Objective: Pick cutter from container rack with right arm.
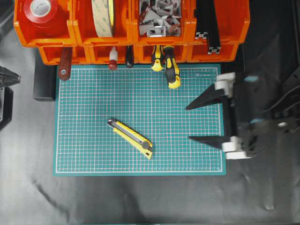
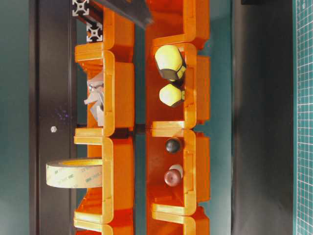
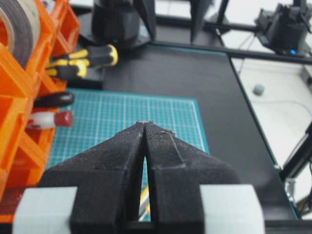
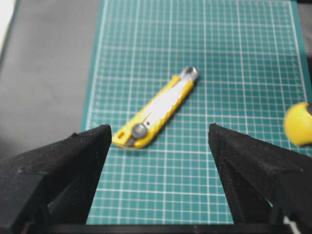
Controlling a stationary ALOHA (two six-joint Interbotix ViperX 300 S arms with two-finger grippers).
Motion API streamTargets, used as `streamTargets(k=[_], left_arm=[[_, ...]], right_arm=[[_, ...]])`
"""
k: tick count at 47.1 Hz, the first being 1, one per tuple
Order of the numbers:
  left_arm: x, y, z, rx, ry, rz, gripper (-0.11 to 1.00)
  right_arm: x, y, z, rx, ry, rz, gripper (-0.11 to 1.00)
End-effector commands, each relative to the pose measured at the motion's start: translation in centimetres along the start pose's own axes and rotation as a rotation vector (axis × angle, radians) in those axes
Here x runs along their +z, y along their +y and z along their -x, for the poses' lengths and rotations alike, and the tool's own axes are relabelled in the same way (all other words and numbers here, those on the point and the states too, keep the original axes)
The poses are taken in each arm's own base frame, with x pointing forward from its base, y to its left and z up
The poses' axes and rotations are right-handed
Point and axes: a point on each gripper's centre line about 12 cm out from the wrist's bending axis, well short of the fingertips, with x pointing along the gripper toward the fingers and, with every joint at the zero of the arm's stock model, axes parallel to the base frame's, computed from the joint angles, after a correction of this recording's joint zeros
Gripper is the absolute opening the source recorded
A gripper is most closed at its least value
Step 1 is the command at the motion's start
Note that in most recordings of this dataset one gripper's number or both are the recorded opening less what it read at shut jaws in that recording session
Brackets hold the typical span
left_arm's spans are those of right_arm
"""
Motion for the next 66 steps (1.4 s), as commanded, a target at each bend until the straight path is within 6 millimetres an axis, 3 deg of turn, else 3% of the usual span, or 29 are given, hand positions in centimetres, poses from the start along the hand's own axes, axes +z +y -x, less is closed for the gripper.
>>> streamTargets(k=[1, 16, 23, 66], left_arm=[[1.1, -0.3, 0.1, -0.008, -0.021, -0.002, 0.0], [1.3, -0.3, 0.3, -0.011, -0.029, -0.003, 0.0], [1.4, -0.3, 0.4, -0.014, -0.037, -0.004, 0.0], [1.7, -0.5, 0.7, -0.026, -0.057, 0.0, 0.0]], right_arm=[[1.1, -0.1, 2.1, 0.026, -0.075, -0.024, 0.77], [1.9, -2.1, 8.0, 0.017, -0.235, -0.077, 0.77], [1.4, -3.1, 9.7, -0.011, -0.263, -0.097, 0.77], [0.0, -4.4, 10.4, -0.051, -0.273, -0.128, 0.77]])
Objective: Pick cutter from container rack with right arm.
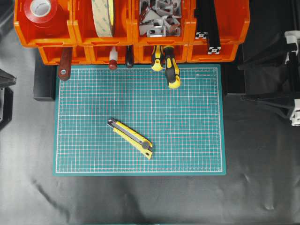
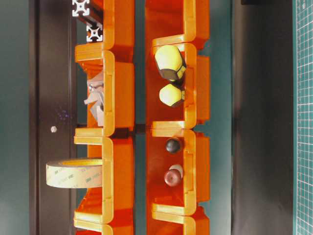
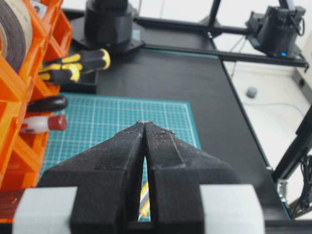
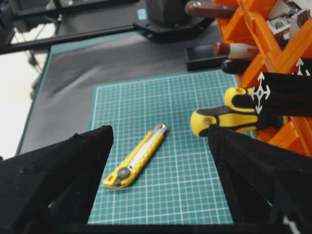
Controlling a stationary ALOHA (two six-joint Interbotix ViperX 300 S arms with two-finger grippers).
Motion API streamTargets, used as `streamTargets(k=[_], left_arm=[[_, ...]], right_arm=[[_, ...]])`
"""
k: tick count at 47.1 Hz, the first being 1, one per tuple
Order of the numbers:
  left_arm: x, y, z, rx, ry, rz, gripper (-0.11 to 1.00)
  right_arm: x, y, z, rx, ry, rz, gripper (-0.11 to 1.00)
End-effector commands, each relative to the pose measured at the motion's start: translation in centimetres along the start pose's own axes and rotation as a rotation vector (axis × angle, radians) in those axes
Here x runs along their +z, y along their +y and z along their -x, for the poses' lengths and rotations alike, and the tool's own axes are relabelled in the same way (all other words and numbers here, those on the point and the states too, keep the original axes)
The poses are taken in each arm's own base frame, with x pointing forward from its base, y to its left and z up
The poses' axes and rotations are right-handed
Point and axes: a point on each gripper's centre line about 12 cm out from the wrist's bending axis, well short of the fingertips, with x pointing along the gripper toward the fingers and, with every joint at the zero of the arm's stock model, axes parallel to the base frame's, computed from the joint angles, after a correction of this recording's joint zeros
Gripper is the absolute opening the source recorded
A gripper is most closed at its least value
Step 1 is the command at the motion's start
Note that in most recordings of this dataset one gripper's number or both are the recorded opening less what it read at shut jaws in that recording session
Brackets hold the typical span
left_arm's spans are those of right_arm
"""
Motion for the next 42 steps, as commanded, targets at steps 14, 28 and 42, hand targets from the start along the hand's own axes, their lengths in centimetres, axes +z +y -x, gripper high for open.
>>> streamTargets(k=[14, 28, 42], left_arm=[[1.26, -0.3, 0.1, -0.012, -0.034, 0.0, 0.0], [1.51, -0.33, 0.32, -0.015, -0.051, -0.002, 0.0], [1.58, -0.34, 0.42, -0.016, -0.06, -0.017, 0.0]], right_arm=[[0.43, -0.08, 0.23, -0.003, -0.015, -0.006, 0.77], [0.53, -0.09, 0.37, 0.0, -0.021, -0.007, 0.77], [0.48, -0.41, 0.42, -0.021, -0.016, -0.009, 0.77]])
